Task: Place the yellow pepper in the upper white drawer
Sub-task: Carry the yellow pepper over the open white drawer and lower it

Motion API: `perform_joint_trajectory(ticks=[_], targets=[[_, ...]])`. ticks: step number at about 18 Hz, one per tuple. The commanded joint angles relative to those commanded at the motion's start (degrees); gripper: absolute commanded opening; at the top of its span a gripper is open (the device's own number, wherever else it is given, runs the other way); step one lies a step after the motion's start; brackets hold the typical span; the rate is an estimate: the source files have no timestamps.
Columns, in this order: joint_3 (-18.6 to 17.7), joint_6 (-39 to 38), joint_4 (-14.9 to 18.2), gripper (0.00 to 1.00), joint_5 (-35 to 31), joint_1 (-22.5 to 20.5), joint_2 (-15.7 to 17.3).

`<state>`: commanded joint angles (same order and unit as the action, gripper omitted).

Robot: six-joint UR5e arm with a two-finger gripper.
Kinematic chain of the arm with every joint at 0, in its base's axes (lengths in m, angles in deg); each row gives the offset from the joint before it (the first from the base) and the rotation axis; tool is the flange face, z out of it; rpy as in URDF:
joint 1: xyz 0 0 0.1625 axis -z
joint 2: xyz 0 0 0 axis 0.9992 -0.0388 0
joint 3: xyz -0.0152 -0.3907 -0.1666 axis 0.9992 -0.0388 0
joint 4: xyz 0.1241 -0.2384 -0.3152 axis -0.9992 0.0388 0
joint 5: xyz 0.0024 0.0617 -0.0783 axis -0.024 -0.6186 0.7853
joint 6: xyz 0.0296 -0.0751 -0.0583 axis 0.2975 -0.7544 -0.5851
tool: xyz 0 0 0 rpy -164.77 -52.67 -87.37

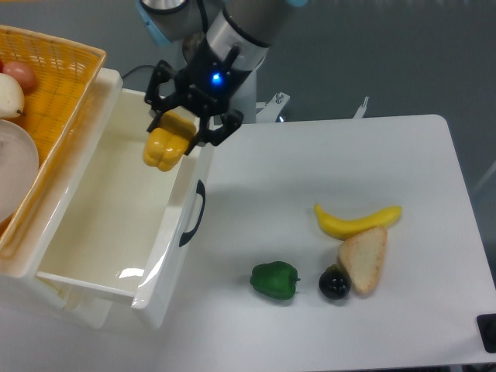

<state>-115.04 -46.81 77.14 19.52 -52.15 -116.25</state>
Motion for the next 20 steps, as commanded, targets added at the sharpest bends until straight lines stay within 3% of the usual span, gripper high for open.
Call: perform_joint_trajectory(ticks=[12,17,20], targets=[[-1.0,0.0,-1.1,0.07,-0.8,1.1,-1.2],[-1.0,0.0,-1.0,0.07,-8.5,5.0,-2.2],[-1.3,0.1,-1.1,0.07,-9.4,5.4,-2.4]])
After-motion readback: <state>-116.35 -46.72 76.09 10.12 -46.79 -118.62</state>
